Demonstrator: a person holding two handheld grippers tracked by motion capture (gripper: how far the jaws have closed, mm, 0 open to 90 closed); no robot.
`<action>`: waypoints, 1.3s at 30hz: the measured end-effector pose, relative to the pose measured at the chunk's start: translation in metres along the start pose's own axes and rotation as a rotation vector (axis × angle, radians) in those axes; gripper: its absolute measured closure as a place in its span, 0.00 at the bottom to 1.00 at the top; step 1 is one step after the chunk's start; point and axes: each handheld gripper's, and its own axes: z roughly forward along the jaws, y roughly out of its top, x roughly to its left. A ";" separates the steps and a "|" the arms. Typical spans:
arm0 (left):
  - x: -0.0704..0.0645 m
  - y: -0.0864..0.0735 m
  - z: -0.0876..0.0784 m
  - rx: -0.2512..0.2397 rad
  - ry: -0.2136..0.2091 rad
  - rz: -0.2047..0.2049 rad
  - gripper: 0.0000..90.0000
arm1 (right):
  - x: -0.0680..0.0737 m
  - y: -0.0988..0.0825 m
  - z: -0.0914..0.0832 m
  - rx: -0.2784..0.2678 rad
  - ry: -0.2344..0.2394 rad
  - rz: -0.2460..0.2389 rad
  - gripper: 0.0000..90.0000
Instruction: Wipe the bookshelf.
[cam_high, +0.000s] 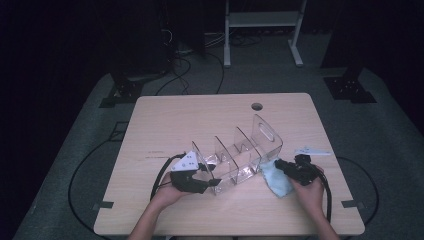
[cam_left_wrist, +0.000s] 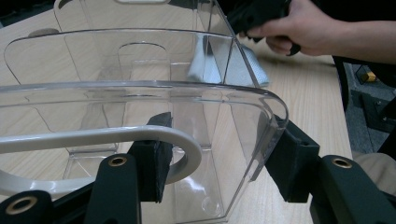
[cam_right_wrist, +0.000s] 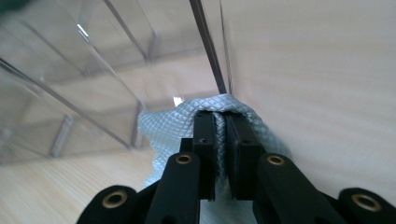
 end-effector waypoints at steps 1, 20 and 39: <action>0.000 0.000 0.000 0.000 0.000 0.000 0.51 | -0.002 -0.003 0.005 0.032 0.002 0.010 0.92; -0.001 0.000 0.001 0.002 0.005 0.001 0.51 | 0.085 0.024 -0.039 -0.149 0.105 -0.247 0.92; -0.002 0.001 0.002 -0.002 0.012 -0.002 0.51 | 0.071 0.012 -0.020 -0.103 0.096 -0.190 0.92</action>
